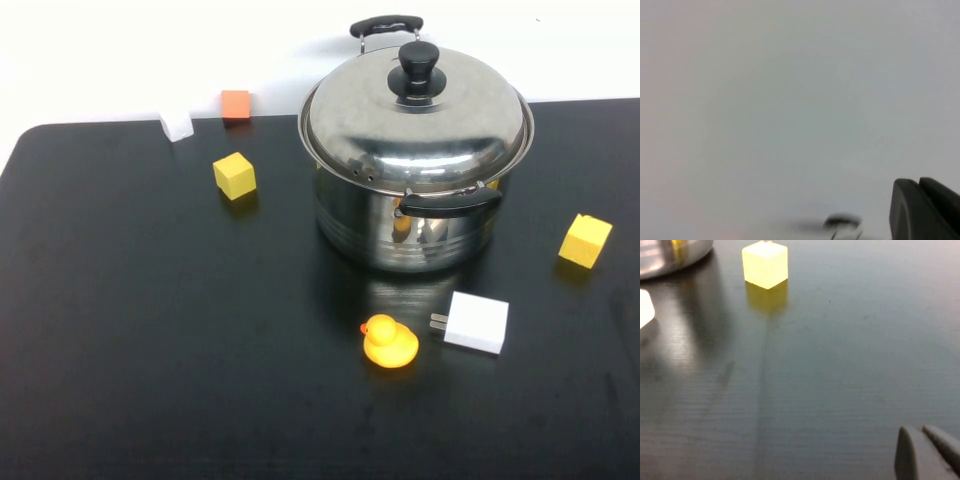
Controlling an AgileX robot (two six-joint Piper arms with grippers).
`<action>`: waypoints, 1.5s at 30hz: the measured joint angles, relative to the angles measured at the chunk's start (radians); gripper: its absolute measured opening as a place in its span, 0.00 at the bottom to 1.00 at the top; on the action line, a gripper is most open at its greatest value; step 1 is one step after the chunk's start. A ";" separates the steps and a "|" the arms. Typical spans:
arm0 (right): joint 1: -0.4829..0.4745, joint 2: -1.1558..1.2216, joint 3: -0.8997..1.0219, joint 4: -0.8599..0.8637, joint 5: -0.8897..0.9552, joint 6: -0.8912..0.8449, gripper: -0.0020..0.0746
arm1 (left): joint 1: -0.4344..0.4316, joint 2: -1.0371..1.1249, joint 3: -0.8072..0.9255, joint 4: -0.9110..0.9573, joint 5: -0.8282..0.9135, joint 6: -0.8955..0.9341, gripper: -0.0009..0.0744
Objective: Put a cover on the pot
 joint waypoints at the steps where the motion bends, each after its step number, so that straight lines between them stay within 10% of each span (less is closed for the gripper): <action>1: 0.000 0.000 0.000 0.000 0.000 0.000 0.02 | 0.007 -0.032 0.000 0.000 -0.015 0.000 0.01; 25: 0.000 0.000 0.000 0.000 0.000 0.000 0.02 | 0.422 -0.726 0.669 0.043 -0.498 -0.240 0.01; 45: 0.000 0.000 0.000 0.000 0.000 0.000 0.02 | 0.451 -0.726 0.734 -0.156 -0.373 -0.051 0.01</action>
